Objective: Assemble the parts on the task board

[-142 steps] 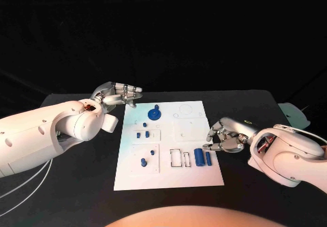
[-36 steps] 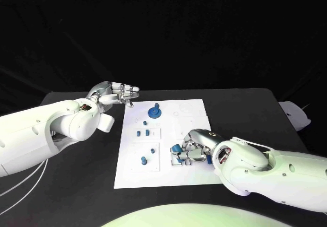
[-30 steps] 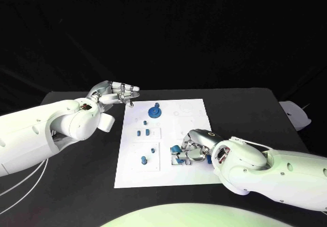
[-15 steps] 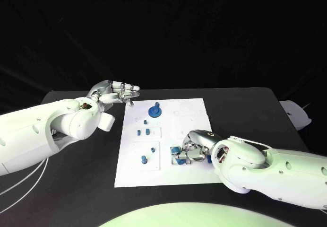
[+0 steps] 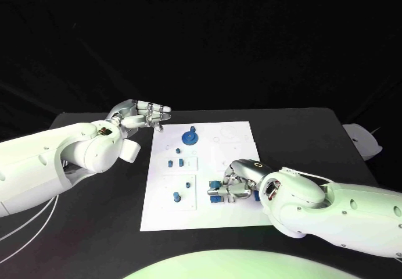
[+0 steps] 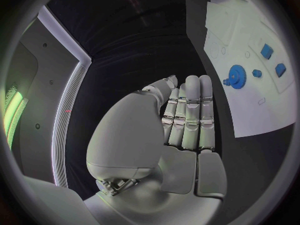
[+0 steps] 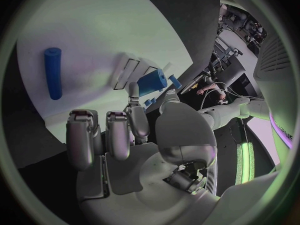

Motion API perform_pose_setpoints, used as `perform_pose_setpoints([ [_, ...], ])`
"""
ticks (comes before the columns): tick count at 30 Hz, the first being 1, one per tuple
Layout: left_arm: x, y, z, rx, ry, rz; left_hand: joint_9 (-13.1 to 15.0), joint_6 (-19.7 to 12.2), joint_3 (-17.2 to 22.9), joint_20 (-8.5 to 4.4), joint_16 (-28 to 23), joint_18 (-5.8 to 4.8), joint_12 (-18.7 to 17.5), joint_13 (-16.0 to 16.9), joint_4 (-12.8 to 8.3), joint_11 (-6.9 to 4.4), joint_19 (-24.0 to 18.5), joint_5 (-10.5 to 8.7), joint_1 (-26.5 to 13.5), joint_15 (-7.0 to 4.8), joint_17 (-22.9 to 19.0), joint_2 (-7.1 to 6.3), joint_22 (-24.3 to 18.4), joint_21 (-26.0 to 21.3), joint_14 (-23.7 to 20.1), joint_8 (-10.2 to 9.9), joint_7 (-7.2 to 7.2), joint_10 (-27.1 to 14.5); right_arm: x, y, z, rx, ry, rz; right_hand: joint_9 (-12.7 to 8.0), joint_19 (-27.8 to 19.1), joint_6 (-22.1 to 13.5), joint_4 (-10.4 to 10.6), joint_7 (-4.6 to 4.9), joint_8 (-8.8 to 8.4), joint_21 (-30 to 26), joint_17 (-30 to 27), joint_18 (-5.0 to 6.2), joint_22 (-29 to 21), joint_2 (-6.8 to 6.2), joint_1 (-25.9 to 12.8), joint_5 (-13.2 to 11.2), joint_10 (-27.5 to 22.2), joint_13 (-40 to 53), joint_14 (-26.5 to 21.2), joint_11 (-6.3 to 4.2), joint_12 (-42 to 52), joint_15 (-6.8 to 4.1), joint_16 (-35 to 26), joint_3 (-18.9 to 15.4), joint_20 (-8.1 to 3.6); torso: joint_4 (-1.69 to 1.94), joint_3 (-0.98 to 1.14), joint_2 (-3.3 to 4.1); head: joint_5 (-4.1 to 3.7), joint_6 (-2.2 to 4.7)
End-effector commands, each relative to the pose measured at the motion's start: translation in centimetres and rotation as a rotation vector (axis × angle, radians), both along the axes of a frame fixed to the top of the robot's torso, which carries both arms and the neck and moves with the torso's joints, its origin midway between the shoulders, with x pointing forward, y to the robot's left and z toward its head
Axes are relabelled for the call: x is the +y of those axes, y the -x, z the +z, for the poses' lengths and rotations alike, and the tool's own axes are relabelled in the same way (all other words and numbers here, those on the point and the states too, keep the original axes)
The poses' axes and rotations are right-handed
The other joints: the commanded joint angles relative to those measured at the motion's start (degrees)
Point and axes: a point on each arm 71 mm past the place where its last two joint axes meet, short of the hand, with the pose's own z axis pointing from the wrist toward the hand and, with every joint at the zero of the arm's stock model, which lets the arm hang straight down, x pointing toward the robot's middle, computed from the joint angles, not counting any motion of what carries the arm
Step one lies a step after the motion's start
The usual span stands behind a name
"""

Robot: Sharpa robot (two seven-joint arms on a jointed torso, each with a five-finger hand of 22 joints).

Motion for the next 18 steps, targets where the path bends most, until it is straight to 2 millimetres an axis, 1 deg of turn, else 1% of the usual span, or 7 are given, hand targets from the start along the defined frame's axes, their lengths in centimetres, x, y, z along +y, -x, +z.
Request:
perform_pose_setpoints([
  [1, -0.2, 0.1, 0.1, -0.003, 0.005, -0.018, -0.04, -0.23, -0.33, 0.35, -0.04, 0.77, 0.29, 0.10, -0.03, 0.00, -0.12, -0.06, -0.50, 0.10, -0.08, 0.05, -0.05, -0.38, -0.22, 0.11, 0.03, -0.45, 0.1, 0.2, 0.3, -0.027, -0.002, 0.008, 0.07, 3.90, -0.39, 0.00, -0.10, 0.13, -0.01, 6.12, -0.92, 13.54, 0.16, -0.65, -0.22, 0.09, 0.13, 4.28, 0.22, -0.28, -0.13, -0.27, 0.27, -0.21, 0.01, 0.04, 0.01, -0.05, 0.02],
  [6, -0.1, 0.1, 0.1, -0.002, 0.004, -0.018, -0.04, -0.28, -0.36, 0.36, -0.04, 0.77, 0.33, 0.10, -0.01, 0.01, -0.12, -0.06, -0.53, 0.11, -0.09, 0.06, -0.07, -0.40, -0.23, 0.10, 0.04, -0.53, 0.1, 0.6, 0.5, -0.030, -0.007, 0.018, 0.19, 4.02, -0.35, -0.05, -0.13, 0.23, 0.32, 6.38, -0.98, 13.64, 0.43, -0.82, 0.28, 0.23, 0.36, 4.34, 0.20, -0.07, -0.15, -0.11, 0.87, -0.21, -0.01, 0.00, -0.02, -0.01, 0.06],
  [10, -0.1, 0.1, 0.1, -0.002, 0.004, -0.018, -0.04, -0.28, -0.36, 0.36, -0.04, 0.77, 0.33, 0.10, -0.01, 0.01, -0.12, -0.06, -0.53, 0.11, -0.09, 0.06, -0.07, -0.40, -0.23, 0.10, 0.04, -0.53, -0.1, 0.9, 0.7, -0.030, -0.005, 0.023, 0.44, 4.22, -0.26, -0.24, -0.23, 0.42, 0.81, 6.77, -1.09, 13.77, 1.12, 0.52, 2.38, 0.53, 0.83, 4.43, 0.11, 0.34, -0.22, 0.12, 1.74, -0.26, 0.00, 0.02, -0.03, 0.00, 0.13],
  [12, -0.1, 0.1, 0.1, -0.002, 0.004, -0.018, -0.04, -0.28, -0.36, 0.36, -0.04, 0.77, 0.33, 0.10, -0.01, 0.01, -0.12, -0.06, -0.53, 0.11, -0.09, 0.06, -0.07, -0.40, -0.23, 0.10, 0.04, -0.53, -0.2, 1.1, 0.8, -0.029, -0.003, 0.027, 0.59, 4.27, -0.27, -0.39, -0.28, 0.50, 0.94, 6.91, -1.11, 13.81, 1.47, 2.06, 4.86, 0.63, 1.00, 4.45, 0.05, 0.42, -0.26, 0.20, 2.01, -0.31, 0.01, 0.02, -0.03, 0.01, 0.13],
  [13, -0.1, 0.1, 0.1, -0.002, 0.004, -0.017, -0.04, -0.28, -0.36, 0.36, -0.04, 0.77, 0.33, 0.10, -0.01, 0.01, -0.12, -0.06, -0.53, 0.11, -0.09, 0.06, -0.07, -0.40, -0.23, 0.10, 0.04, -0.53, -0.3, 1.2, 0.9, -0.027, -0.002, 0.029, 0.71, 4.26, -0.34, -0.46, -0.34, 0.53, 0.94, 6.97, -1.11, 13.81, 1.55, 3.63, 8.95, 0.65, 1.06, 4.46, 0.02, 0.36, -0.30, 0.23, 2.14, -0.37, 0.00, 0.03, -0.04, 0.03, 0.13],
  [14, -0.1, 0.1, 0.1, -0.001, 0.004, -0.017, -0.04, -0.28, -0.36, 0.36, -0.04, 0.77, 0.33, 0.10, -0.01, 0.01, -0.12, -0.06, -0.53, 0.11, -0.09, 0.06, -0.07, -0.40, -0.23, 0.10, 0.04, -0.53, -0.4, 1.4, 0.9, -0.024, 0.000, 0.031, 0.76, 4.26, -0.40, -0.45, -0.32, 0.52, 0.95, 6.97, -1.11, 13.81, 1.55, 4.23, 10.73, 0.64, 1.06, 4.46, 0.01, 0.29, -0.32, 0.23, 2.09, -0.37, -0.01, 0.02, -0.02, 0.04, 0.15],
  [18, 0.0, 0.1, 0.1, -0.001, 0.003, -0.017, -0.04, -0.28, -0.36, 0.36, -0.04, 0.77, 0.33, 0.10, -0.01, 0.01, -0.12, -0.06, -0.53, 0.11, -0.09, 0.06, -0.07, -0.40, -0.23, 0.10, 0.04, -0.53, -0.6, 1.5, 0.9, -0.016, 0.009, 0.033, 0.94, 4.27, -0.48, -0.55, -0.36, 0.53, 1.00, 7.11, -1.12, 13.82, 1.78, 6.22, 15.18, 0.71, 1.23, 4.48, -0.02, 0.27, -0.32, 0.31, 2.01, -0.38, -0.04, -0.03, -0.04, 0.02, 0.13],
])
